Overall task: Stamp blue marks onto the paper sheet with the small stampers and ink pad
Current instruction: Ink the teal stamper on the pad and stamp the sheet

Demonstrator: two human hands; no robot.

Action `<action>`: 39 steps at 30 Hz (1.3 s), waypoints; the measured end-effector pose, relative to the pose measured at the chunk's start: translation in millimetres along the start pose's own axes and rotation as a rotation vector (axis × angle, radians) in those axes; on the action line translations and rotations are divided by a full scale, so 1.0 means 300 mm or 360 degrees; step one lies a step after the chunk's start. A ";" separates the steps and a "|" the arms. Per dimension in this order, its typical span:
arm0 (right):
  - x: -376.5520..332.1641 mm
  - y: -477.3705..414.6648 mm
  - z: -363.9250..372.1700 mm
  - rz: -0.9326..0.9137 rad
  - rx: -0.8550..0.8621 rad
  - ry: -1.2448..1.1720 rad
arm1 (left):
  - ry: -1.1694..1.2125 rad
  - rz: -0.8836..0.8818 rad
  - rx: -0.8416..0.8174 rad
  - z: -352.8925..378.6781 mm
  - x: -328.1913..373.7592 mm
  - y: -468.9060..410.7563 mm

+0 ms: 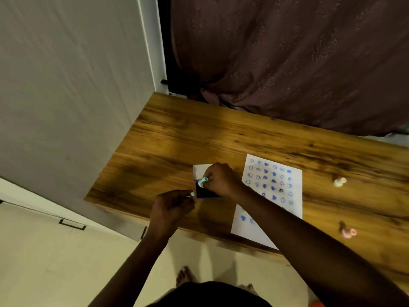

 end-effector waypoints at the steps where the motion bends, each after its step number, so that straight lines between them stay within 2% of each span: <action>1: 0.015 0.018 -0.022 0.0013 0.0020 -0.0156 | -0.0002 -0.0018 -0.0029 0.014 0.001 -0.003; 5: 0.122 0.138 -0.103 0.0091 0.0084 -0.0797 | -0.0004 -0.0092 -0.0163 0.087 0.004 -0.011; 11: 0.381 0.426 -0.138 0.0221 0.0217 -0.1693 | 0.0037 -0.0062 -0.0327 0.230 0.006 -0.021; 14: 0.489 0.539 -0.102 0.0429 0.0386 -0.1817 | -0.0028 -0.0119 -0.0355 0.296 -0.003 -0.031; 16: 0.542 0.603 -0.068 0.0558 0.0498 -0.1727 | -0.0112 -0.0154 -0.0420 0.339 -0.008 -0.038; 19: 0.582 0.667 -0.022 0.0619 0.0580 -0.1383 | -0.0144 -0.0217 -0.0471 0.390 -0.014 -0.045; 24: 0.601 0.669 0.020 0.0729 0.0604 -0.0543 | -0.0222 -0.0264 -0.0534 0.442 -0.015 -0.055; 27: 0.604 0.653 0.035 0.0633 0.0573 -0.0139 | -0.0224 -0.0276 -0.0518 0.456 -0.017 -0.061; 39: 0.578 0.607 0.064 0.0667 0.0443 0.0187 | -0.0168 -0.0368 -0.0462 0.467 -0.036 -0.082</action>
Point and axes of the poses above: each hand's wrist, its own y-axis away from the middle knuckle, its own z-axis out of the palm, x = y × z, the point moved 1 cm from there along -y, towards the middle knuckle, and after that the axes turned 8 degrees about -x, right-handed, at the moved point
